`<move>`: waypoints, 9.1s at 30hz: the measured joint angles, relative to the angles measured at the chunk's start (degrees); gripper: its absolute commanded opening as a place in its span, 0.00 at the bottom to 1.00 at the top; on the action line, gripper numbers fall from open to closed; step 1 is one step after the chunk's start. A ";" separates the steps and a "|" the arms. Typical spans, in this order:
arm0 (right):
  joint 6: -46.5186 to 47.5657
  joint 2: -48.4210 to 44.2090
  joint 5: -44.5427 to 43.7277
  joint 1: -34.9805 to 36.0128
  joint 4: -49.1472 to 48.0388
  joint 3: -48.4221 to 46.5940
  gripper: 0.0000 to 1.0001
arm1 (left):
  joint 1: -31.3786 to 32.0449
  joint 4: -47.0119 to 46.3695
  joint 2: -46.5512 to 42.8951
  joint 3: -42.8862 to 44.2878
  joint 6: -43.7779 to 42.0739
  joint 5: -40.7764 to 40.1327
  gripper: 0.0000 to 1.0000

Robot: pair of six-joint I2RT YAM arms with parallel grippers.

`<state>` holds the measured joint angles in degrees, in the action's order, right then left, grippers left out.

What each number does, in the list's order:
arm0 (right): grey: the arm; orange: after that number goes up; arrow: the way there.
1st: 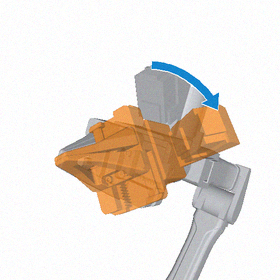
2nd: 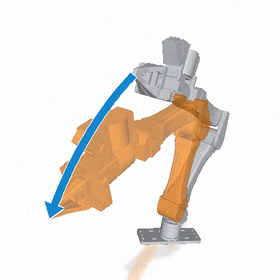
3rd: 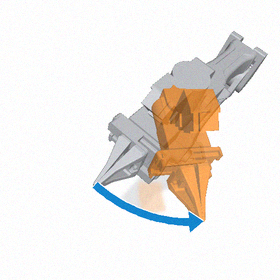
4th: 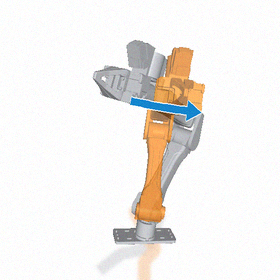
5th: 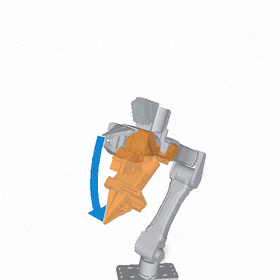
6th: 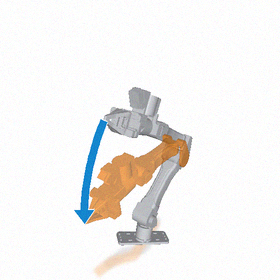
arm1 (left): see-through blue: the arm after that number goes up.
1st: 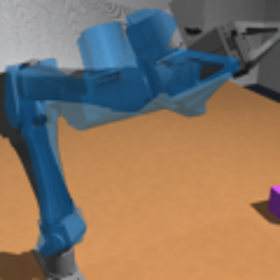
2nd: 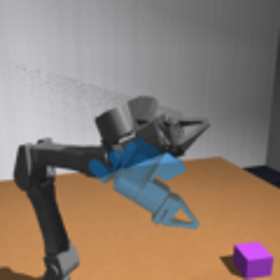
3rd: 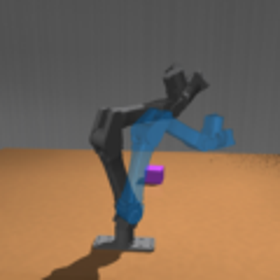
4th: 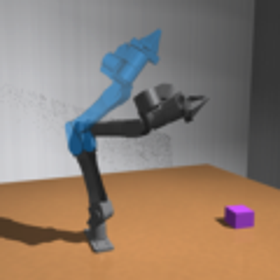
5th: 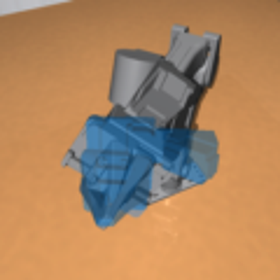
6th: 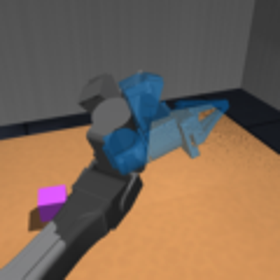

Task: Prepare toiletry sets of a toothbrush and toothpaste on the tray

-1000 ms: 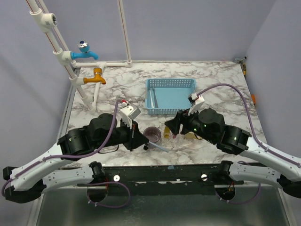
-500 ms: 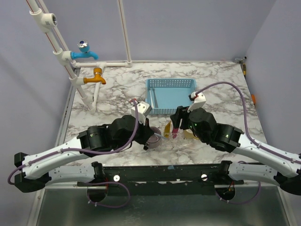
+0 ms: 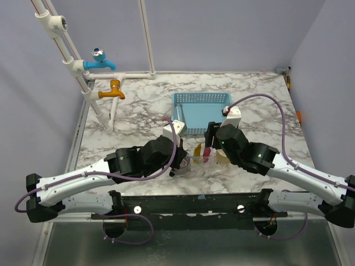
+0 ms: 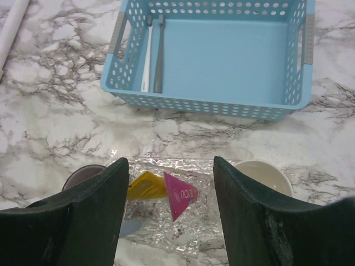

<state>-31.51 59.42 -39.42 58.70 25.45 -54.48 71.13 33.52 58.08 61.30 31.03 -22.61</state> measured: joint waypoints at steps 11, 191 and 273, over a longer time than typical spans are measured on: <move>0.00 1.66 0.59 -4.48 -0.37 1.09 0.66 | 0.90 -0.35 0.11 -2.75 0.39 -1.07 0.00; 10.19 78.49 22.10 -21.29 8.55 -61.48 0.12 | -32.98 8.98 -18.56 -12.26 -10.80 17.31 0.66; -16.52 -4.17 54.95 -12.83 -42.82 13.94 0.01 | -33.53 -21.16 -28.17 -26.75 14.38 54.62 0.66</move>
<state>-48.03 55.24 15.53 45.87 -17.37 -40.53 37.60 12.36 29.91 34.54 45.41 32.01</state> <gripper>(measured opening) 0.024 0.657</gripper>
